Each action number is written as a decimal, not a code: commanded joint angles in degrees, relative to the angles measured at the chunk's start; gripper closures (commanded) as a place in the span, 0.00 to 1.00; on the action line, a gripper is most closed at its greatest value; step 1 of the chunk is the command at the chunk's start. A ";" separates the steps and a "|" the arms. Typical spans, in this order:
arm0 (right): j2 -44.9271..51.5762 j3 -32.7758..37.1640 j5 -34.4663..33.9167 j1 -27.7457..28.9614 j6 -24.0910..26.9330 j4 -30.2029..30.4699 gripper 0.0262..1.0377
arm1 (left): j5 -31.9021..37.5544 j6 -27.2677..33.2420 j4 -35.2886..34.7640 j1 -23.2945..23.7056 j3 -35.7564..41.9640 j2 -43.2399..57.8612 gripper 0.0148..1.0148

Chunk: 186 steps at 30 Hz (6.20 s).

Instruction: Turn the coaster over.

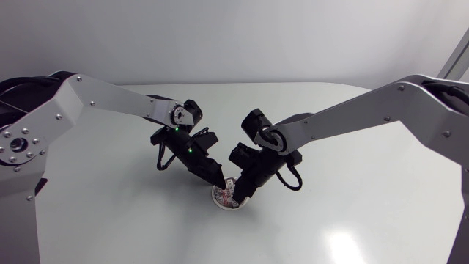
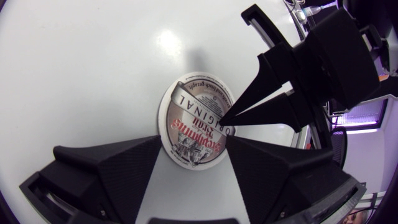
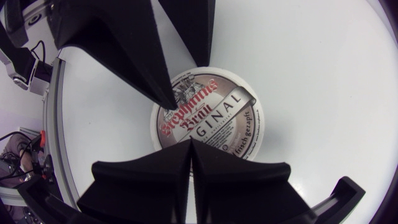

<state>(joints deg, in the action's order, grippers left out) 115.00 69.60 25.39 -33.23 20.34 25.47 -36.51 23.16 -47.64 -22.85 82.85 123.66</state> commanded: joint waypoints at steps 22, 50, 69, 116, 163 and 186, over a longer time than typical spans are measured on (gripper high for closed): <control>2.69 -2.10 -0.78 -0.87 -0.65 0.01 0.98 | -9.28 2.42 -2.02 -0.53 -0.93 -0.78 0.99; -4.70 -3.42 -1.13 -0.96 0.32 3.79 0.98 | -7.35 6.29 -8.17 8.09 -11.13 -11.60 0.99; -2.76 -6.59 -1.39 -0.08 0.84 0.54 0.98 | -4.62 -10.33 22.50 2.90 -25.10 -9.66 0.99; -1.36 0.18 -0.87 3.09 3.66 4.23 0.98 | -6.03 -24.56 21.80 10.55 -18.16 -10.19 0.86; 6.82 1.50 -0.43 1.07 4.27 1.77 0.98 | -2.69 -25.44 19.07 5.71 -15.88 -3.42 0.68; -5.58 -2.19 0.80 5.02 4.62 2.39 0.03 | -7.26 -16.39 14.77 7.12 -15.17 -16.43 1.00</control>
<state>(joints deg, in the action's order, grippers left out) 113.08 69.67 26.44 -29.82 23.66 26.92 -44.75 4.43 -32.18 -16.45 67.20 111.98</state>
